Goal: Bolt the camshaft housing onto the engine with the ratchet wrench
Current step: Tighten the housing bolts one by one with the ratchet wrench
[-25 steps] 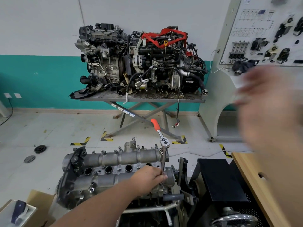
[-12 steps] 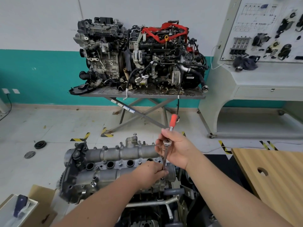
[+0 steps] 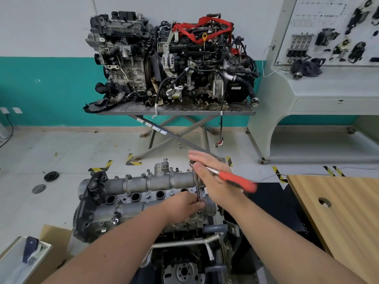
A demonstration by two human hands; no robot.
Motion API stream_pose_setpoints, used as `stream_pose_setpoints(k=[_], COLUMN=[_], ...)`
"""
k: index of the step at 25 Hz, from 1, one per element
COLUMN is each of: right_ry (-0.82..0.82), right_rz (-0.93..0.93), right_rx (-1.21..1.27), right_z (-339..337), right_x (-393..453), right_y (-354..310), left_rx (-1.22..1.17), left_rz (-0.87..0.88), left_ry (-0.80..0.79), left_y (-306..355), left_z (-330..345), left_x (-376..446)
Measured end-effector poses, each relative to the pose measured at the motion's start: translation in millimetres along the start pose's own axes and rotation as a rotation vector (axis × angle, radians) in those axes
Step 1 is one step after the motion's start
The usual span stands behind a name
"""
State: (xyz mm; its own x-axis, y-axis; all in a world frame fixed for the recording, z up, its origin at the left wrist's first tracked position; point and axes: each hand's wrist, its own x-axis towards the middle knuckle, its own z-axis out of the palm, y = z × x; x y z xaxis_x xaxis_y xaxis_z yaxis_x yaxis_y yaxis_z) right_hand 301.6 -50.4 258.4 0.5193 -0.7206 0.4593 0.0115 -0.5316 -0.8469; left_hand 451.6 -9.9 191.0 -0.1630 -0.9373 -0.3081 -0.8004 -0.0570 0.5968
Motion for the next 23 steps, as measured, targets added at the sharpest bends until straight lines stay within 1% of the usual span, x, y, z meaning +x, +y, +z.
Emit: stream_pose_setpoints(k=[1,2,3,5,6,7,9,11,12,14,15,16,18,19,20,21,23], right_ry=[-0.003,-0.035,-0.072,-0.139,-0.187,-0.244,-0.376,-0.504,-0.539,-0.557,-0.532,-0.472,-0.288,-0.163,-0.029,0.086,0.227], right_rz=[-0.100,-0.134,-0.196,-0.471,-0.557,-0.555,-0.439,-0.286,-0.233,-0.039,0.104,0.292,0.676,0.775,0.802,0.791,0.735], right_rx=[-0.087,-0.130,-0.250,-0.725,-0.911,-1.037,-1.166,-1.191,-1.179,-1.068,-0.931,-0.697,-0.029,0.289,0.533,0.707,0.899], right_z=[0.0,-0.3,-2.5,-10.0,-13.0,-15.3,-14.1,-9.8,-7.6,-5.4,-5.5,-6.0,-1.9,1.1,4.7,8.3,14.0], right_x=[1.7,3.7,7.3,15.3,17.7,20.3,26.1,36.9,43.6,53.3,56.1,56.8,48.1,41.4,34.8,28.9,21.3], right_y=[0.9,-0.1,-1.9,-5.4,-11.1,-19.5,-37.8,-50.2,-51.4,-54.9,-53.6,-49.0,-45.9,-44.9,-41.9,-38.2,-35.7], left_rx=[-0.005,-0.014,-0.010,0.032,0.041,0.041,0.028,0.023,0.027,0.031,0.011,-0.012,-0.039,-0.032,-0.020,-0.015,-0.040], left_rz=[-0.002,-0.001,0.008,0.035,0.033,0.018,-0.022,-0.043,-0.046,-0.038,-0.034,-0.028,-0.019,-0.012,-0.004,0.000,-0.004], left_ry=[-0.003,-0.004,0.001,0.032,0.041,0.036,0.011,-0.003,0.003,0.030,0.043,0.052,0.072,0.080,0.085,0.088,0.094], left_y=[0.1,0.4,0.7,1.4,1.8,2.5,3.2,3.5,4.2,4.1,4.2,4.6,3.5,2.6,2.4,2.2,0.7], left_z=[0.0,0.4,0.7,1.9,2.8,3.3,2.5,2.5,3.3,7.1,9.4,10.5,11.0,11.9,13.6,14.9,15.8], left_x=[-0.3,-0.4,0.2,1.2,1.2,0.7,-0.1,-1.1,-1.8,-3.0,-4.6,-6.1,-6.7,-6.4,-6.4,-6.1,-4.3])
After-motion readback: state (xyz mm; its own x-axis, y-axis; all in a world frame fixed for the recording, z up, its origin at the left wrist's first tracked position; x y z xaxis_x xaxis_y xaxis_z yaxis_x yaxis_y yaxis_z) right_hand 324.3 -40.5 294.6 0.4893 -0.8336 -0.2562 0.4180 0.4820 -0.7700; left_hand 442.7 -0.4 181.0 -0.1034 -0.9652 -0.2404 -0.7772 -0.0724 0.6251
